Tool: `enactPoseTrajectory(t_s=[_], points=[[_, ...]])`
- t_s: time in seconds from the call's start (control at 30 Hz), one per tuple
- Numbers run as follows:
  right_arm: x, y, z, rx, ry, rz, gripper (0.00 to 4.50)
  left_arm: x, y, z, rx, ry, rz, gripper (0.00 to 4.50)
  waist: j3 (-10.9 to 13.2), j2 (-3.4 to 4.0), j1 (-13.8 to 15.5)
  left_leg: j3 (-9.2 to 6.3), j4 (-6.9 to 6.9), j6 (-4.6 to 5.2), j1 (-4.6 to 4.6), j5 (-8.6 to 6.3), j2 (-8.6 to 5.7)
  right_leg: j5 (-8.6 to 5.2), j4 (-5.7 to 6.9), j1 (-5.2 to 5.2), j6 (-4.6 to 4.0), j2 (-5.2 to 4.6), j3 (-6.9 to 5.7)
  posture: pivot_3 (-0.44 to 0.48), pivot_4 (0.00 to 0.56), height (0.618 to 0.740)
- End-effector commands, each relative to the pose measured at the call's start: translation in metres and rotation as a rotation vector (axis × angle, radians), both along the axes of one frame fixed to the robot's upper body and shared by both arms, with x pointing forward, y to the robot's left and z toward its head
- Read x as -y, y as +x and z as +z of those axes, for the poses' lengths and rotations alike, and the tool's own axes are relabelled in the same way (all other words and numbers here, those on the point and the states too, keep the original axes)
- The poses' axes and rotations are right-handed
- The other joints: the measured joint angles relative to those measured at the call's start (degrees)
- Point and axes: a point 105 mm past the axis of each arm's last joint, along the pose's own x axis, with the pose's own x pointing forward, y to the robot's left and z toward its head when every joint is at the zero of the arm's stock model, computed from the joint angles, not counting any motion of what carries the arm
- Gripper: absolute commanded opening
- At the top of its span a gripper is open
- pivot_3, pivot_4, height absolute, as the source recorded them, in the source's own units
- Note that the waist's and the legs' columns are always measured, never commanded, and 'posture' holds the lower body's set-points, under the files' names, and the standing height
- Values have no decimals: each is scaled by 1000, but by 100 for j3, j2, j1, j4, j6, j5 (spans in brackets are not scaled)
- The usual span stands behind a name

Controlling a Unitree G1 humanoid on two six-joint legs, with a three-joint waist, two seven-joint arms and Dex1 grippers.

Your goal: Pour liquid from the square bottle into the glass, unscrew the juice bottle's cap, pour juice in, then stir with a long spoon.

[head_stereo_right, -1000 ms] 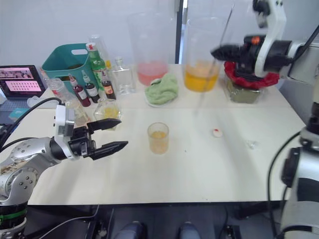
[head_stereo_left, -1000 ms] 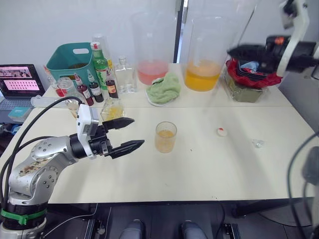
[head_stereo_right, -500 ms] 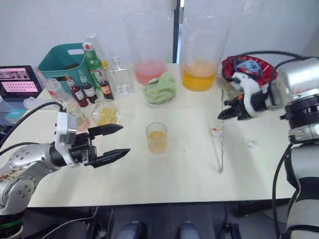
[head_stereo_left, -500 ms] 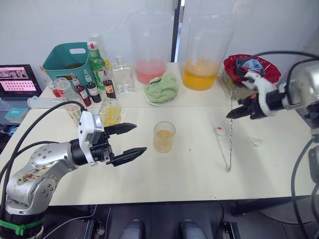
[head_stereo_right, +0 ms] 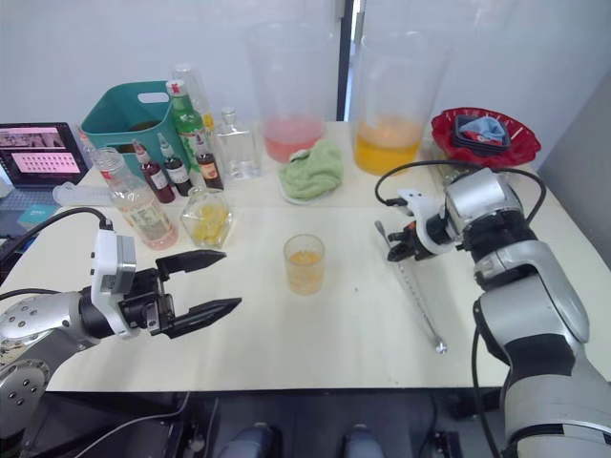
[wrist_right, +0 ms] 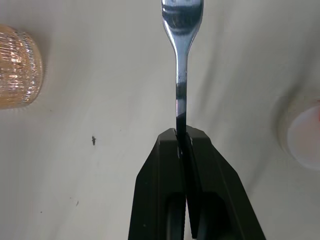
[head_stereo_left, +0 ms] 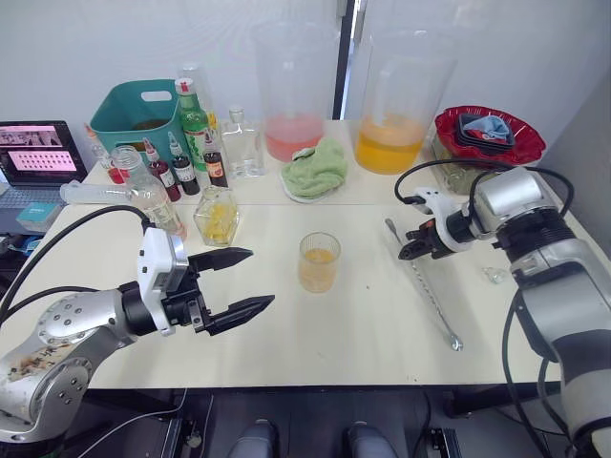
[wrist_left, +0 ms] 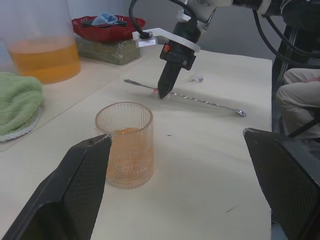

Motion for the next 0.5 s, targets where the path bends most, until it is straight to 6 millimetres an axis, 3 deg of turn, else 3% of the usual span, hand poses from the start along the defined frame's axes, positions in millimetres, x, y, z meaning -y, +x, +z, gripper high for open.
enactPoseTrajectory(t_s=[0.03, 0.2, 0.37, 0.5], points=[[8, 2, -6, 9, -15, -17, 852, 0, -7, 9, 46, 20, -6, 4500, 0, 0, -11, 0, 0, 0, 0, 0, 1, 0, 0, 0, 0, 1, 0, 0, 150, 740], [6, 0, -9, 11, -12, 21, 2593, -4, -6, 7, 37, 34, 5, 4500, 0, 0, -54, 6, 0, -1, 0, 1, 2, 0, 11, -10, 0, 3, 5, 0, 150, 740], [7, -2, 10, 57, 37, 48, 4381, -11, -2, 5, 17, 36, 32, 4500, 0, 1, -69, 5, 0, -2, -3, 1, 4, 0, 23, -22, -1, 5, 8, 0, 150, 740], [10, -8, 35, 161, 84, 111, 4472, -24, 7, 0, -7, 48, 104, 4500, 0, 0, -39, 4, 3, -3, -18, 2, 3, 0, 34, -46, -1, 1, 13, 0, 150, 740]])
